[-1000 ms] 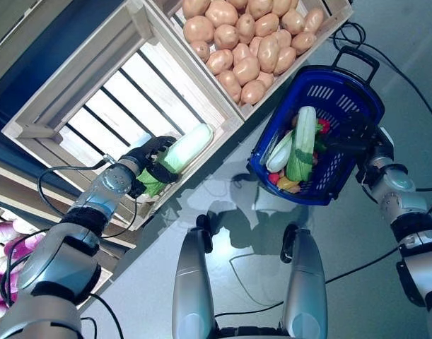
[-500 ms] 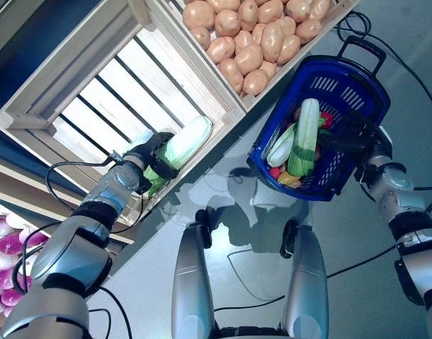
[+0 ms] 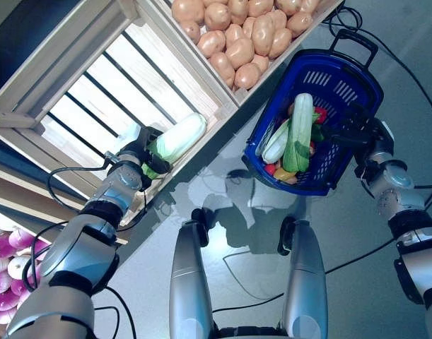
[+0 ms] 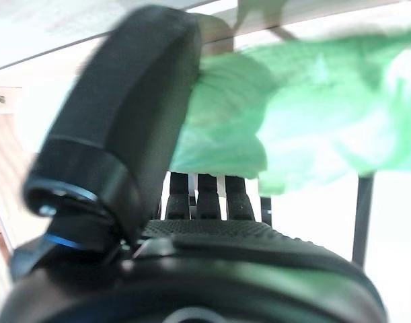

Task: Put vegetables into the basket

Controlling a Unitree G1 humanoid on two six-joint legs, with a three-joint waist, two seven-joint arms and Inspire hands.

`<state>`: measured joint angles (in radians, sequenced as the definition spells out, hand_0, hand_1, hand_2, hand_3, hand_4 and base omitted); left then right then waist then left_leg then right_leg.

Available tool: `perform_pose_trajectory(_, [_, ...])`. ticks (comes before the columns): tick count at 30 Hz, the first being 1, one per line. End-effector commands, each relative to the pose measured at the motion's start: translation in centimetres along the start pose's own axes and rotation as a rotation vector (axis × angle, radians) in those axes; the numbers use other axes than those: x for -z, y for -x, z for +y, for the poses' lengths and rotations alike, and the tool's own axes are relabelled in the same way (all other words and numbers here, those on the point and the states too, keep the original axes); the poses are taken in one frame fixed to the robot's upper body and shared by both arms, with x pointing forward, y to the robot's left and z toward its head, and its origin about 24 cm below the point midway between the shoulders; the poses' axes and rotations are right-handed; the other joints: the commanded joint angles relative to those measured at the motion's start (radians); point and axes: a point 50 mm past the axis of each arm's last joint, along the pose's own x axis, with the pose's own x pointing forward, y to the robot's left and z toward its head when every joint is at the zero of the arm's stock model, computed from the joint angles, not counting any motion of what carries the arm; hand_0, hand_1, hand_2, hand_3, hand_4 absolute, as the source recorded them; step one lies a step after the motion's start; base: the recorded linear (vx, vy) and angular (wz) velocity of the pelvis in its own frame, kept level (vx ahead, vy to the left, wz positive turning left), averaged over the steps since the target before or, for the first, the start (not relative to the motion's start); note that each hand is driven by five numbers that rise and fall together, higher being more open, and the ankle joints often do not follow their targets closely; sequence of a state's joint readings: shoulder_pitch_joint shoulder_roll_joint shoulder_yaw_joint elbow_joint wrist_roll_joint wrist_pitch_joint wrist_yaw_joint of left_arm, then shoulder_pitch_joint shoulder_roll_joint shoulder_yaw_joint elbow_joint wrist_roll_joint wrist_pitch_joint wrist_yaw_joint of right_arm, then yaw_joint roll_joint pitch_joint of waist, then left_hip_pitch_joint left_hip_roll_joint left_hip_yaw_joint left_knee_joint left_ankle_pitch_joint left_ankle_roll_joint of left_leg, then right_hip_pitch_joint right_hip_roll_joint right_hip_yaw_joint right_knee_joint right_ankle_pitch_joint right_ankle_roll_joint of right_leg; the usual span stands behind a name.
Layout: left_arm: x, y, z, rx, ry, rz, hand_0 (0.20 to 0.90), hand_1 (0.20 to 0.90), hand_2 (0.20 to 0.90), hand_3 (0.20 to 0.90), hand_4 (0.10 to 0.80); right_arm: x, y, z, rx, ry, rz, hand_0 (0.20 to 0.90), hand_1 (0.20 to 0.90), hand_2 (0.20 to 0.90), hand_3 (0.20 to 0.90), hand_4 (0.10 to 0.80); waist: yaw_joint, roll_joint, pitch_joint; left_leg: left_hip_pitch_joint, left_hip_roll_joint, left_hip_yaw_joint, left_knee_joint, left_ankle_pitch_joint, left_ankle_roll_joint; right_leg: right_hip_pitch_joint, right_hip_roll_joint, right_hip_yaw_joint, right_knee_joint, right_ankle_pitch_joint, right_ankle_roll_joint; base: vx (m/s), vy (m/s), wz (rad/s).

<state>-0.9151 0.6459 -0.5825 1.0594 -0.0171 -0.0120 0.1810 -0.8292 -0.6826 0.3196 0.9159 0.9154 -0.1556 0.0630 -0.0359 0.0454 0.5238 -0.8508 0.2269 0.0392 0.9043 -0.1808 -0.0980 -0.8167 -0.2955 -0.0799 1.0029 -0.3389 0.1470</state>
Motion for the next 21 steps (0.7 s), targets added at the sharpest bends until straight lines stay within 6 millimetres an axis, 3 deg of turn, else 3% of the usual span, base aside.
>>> perform_pose_trajectory(1, [2.3, 0.1, 3.8, -0.173, 0.019, 0.093, 0.3, 0.3, 0.3, 0.3, 0.4, -4.7, -0.6, 1.8, -0.039, -0.12, -0.262, 0.9, 0.9, 0.9, 0.9, 0.8, 0.009, -0.031, -0.008, 0.115, 0.039, -0.023, -0.028, -0.117, -0.058, 0.052, -0.055, 0.031, -0.053, 0.062, 0.001, 0.0, 0.0, 0.0])
perform_pose_trajectory(10, [2.5, 0.6, 3.5, -0.164, 0.087, 0.025, 0.3, 0.3, 0.3, 0.3, 0.4, -3.5, -0.2, 3.0, -0.099, -0.116, -0.236, 0.9, 0.9, 0.9, 0.9, 0.8, 0.007, -0.032, -0.076, 0.239, 0.036, 0.0, -0.129, -0.082, -0.052, 0.176, -0.046, 0.016, -0.145, 0.077, -0.005, 0.011, 0.013, 0.0])
perform_pose_trajectory(11, [2.5, 0.7, 3.5, -0.168, 0.105, 0.009, 0.3, 0.3, 0.3, 0.3, 0.4, -3.3, 0.0, 3.3, -0.112, -0.117, -0.236, 0.9, 0.9, 0.9, 0.9, 0.8, 0.006, -0.032, -0.09, 0.256, 0.033, 0.008, -0.166, -0.044, -0.044, 0.195, -0.043, 0.009, -0.182, 0.11, -0.015, -0.025, 0.03, -0.04])
perform_pose_trajectory(14, [2.5, 1.0, 3.3, -0.177, 0.163, -0.018, 0.3, 0.3, 0.3, 0.3, 0.4, -2.8, 0.3, 4.0, -0.133, -0.127, -0.232, 0.9, 0.9, 0.9, 0.9, 0.8, 0.007, -0.035, -0.118, 0.32, 0.029, 0.019, -0.223, -0.025, -0.04, 0.26, -0.045, -0.007, -0.233, 0.121, -0.016, 0.053, 0.033, -0.03])
perform_pose_trajectory(21, [2.0, 2.6, 0.9, -0.155, 0.288, -0.13, 0.3, 0.3, 0.3, 0.3, 0.4, -0.6, 2.0, 6.1, -0.179, -0.202, -0.225, 0.9, 0.9, 0.9, 0.9, 0.8, 0.026, -0.046, -0.203, 0.501, 0.003, 0.031, -0.396, 0.022, -0.026, 0.448, -0.038, -0.067, -0.415, 0.167, -0.01, 0.114, 0.011, 0.04])
